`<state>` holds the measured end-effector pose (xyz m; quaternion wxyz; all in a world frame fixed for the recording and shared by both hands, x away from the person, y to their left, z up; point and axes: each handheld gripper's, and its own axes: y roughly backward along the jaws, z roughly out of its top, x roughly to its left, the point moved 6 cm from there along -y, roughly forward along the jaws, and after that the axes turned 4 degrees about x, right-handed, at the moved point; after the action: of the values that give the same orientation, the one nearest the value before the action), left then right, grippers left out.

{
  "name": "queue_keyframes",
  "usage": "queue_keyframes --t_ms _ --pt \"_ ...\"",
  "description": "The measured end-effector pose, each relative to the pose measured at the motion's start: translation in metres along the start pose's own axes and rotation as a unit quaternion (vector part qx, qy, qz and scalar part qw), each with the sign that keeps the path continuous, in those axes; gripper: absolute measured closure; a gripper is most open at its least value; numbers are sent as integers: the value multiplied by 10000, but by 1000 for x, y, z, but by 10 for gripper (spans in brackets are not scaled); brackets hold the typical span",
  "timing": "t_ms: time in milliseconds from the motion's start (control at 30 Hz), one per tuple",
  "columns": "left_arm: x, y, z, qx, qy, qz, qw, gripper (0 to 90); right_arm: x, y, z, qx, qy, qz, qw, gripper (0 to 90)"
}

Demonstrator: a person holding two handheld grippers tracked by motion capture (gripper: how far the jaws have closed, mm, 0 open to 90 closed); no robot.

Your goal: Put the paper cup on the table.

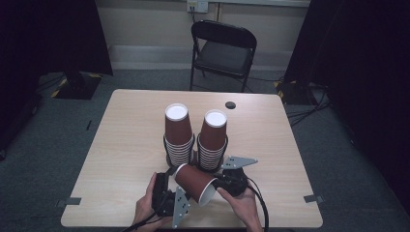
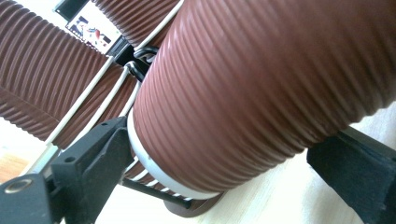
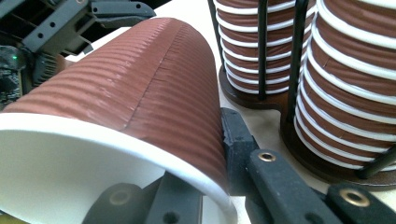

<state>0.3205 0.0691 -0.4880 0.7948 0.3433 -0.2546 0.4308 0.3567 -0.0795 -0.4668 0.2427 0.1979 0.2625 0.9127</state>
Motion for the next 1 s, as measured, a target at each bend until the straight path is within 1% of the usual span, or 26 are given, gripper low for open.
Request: queue_keyframes --t_ms 33,100,133,167,200,300,333,367,400,433,467,500,567,633,667,733,767,833,867,900,933,967,1000 --pt "-1 0 1 5 -25 41 10000 64 0 -1 0 5 -7 -12 10000 859" --pt "-2 -1 2 13 -52 42 10000 61 -1 -1 0 46 -23 13 10000 859" --pt "-2 -1 2 72 -85 32 9999 61 -1 0 1 48 -17 -7 10000 859" --pt "-3 -2 4 31 -71 57 10000 61 -1 0 1 48 -17 -7 10000 859" --pt "-4 -3 5 -8 -112 39 9999 57 -2 1 1 69 -52 23 10000 859" --pt "-4 -4 6 3 -115 29 9999 56 -2 0 2 107 -61 32 9999 859" --pt "-5 -4 6 46 -109 37 9999 56 -3 0 2 142 -111 67 9998 859" --pt "-5 -4 7 20 -118 19 9999 56 -3 -1 2 148 -119 70 9998 859" --pt "-6 -5 8 -14 -143 -7 9999 42 -4 -1 3 174 -117 80 9997 860" --pt "-7 -5 10 -46 -161 45 9998 46 -3 -2 3 184 -111 75 9997 861" --pt "-7 -5 10 -46 -161 45 9998 52 -3 -3 4 178 -113 59 9998 863" --pt "-8 -5 13 -56 -232 -13 9997 56 -3 -3 5 168 -124 88 9997 865" --pt "-11 -5 15 -110 -208 -105 9997 59 -3 -5 6 158 -136 89 9997 868" --pt "-12 -5 16 -146 -171 -78 9997 60 -3 -6 7 177 -131 111 9997 870" --pt "-12 -5 17 -161 -163 -119 9997 64 -2 -6 7 184 -134 107 9997 870" --pt "-12 -5 19 -207 -84 -145 9996 50 -2 -8 8 184 -143 137 9996 870" --pt "-12 -5 20 -231 -62 -110 9997 50 -1 -8 8 188 -155 162 9996 871" --pt "-12 -5 21 -234 -42 -105 9997 46 -1 -10 9 188 -168 172 9995 871" --pt "-12 -6 23 -236 -33 -140 9996 46 -1 -11 9 198 -180 183 9995 871" --pt "-12 -6 24 -230 35 -174 9996 34 1 -13 11 232 -189 220 9993 873" --pt "-12 -6 28 -293 30 -231 9993 36 1 -14 12 244 -183 241 9992 875" --pt "-13 -7 30 -322 38 -187 9993 50 0 -14 13 251 -181 229 9993 877" --pt "-13 -7 30 -322 38 -187 9993 42 0 -14 13 251 -181 229 9993 877"
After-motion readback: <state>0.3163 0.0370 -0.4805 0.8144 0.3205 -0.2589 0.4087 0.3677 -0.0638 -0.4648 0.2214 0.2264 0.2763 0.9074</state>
